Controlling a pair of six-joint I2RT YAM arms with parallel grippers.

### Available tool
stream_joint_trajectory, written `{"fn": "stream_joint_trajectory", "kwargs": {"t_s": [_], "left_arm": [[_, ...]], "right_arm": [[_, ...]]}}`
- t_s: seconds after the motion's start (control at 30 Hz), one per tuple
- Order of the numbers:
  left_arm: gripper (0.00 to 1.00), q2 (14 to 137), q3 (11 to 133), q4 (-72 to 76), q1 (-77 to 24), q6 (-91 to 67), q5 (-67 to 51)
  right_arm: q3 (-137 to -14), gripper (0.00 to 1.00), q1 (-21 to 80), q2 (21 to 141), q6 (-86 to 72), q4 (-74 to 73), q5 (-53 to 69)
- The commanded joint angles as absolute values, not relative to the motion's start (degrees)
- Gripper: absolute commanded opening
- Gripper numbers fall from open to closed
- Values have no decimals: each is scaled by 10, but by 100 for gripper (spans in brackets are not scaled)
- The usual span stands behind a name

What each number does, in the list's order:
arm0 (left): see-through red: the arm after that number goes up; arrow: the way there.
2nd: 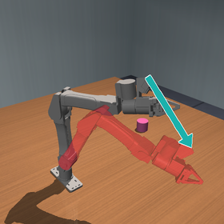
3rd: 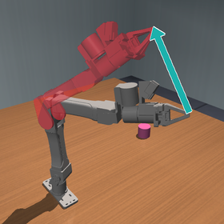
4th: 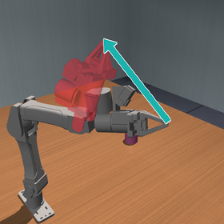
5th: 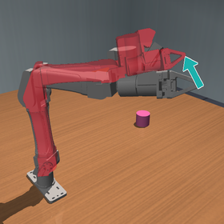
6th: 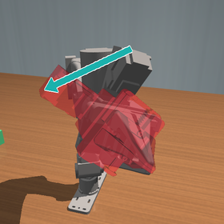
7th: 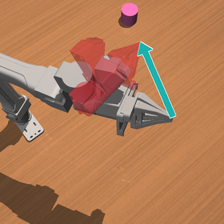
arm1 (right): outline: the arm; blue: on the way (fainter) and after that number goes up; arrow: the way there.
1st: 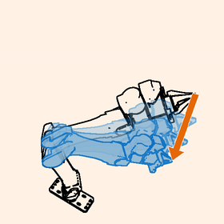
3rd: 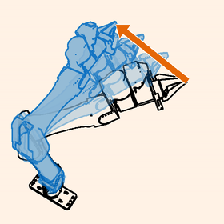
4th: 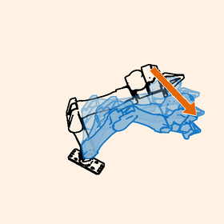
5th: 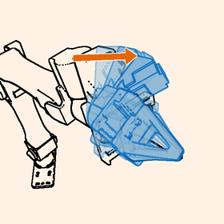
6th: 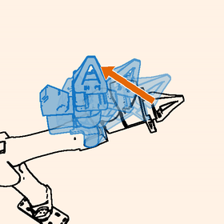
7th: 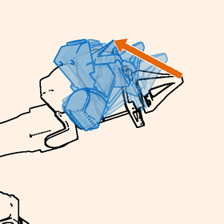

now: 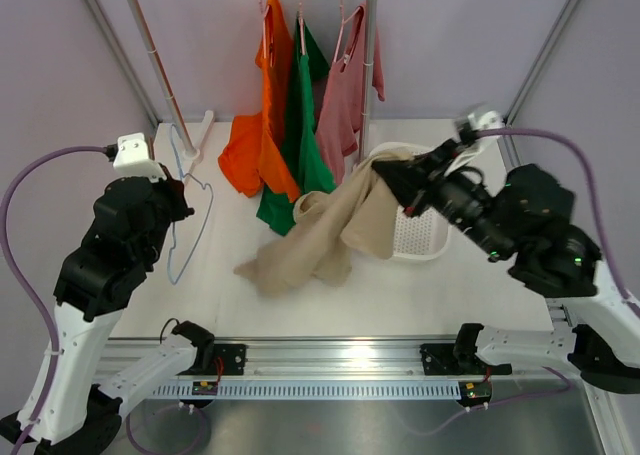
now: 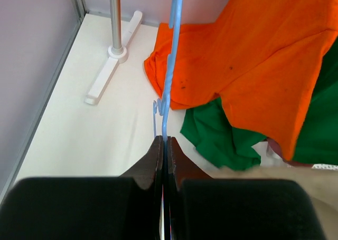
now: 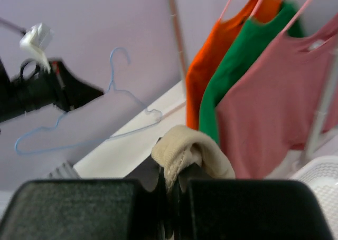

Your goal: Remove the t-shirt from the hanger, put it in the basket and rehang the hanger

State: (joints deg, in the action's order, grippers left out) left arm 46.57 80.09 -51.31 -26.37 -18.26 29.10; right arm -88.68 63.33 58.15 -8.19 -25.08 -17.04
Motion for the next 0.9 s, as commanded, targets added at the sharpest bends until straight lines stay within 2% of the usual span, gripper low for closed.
{"fn": "stream_joint_trajectory", "kwargs": {"t_s": [0.0,0.07,0.3,0.43,0.53,0.87], "left_arm": [[0,458,790,-469,-262,-189,287],[0,457,781,-464,-262,-189,285],[0,456,774,-455,-262,-184,287],[0,456,770,-449,-262,-178,290],[0,456,764,-442,-262,-178,289],[0,459,745,-425,-262,-175,289]], "right_arm": [[-1008,0,633,635,-19,-372,-306],[-1092,0,616,683,-4,-421,-302],[-1289,0,498,776,29,-466,-209],[-1414,0,466,832,62,-483,-202],[-1458,0,459,863,98,-453,-227],[-1466,0,401,855,218,-252,-282]]}}
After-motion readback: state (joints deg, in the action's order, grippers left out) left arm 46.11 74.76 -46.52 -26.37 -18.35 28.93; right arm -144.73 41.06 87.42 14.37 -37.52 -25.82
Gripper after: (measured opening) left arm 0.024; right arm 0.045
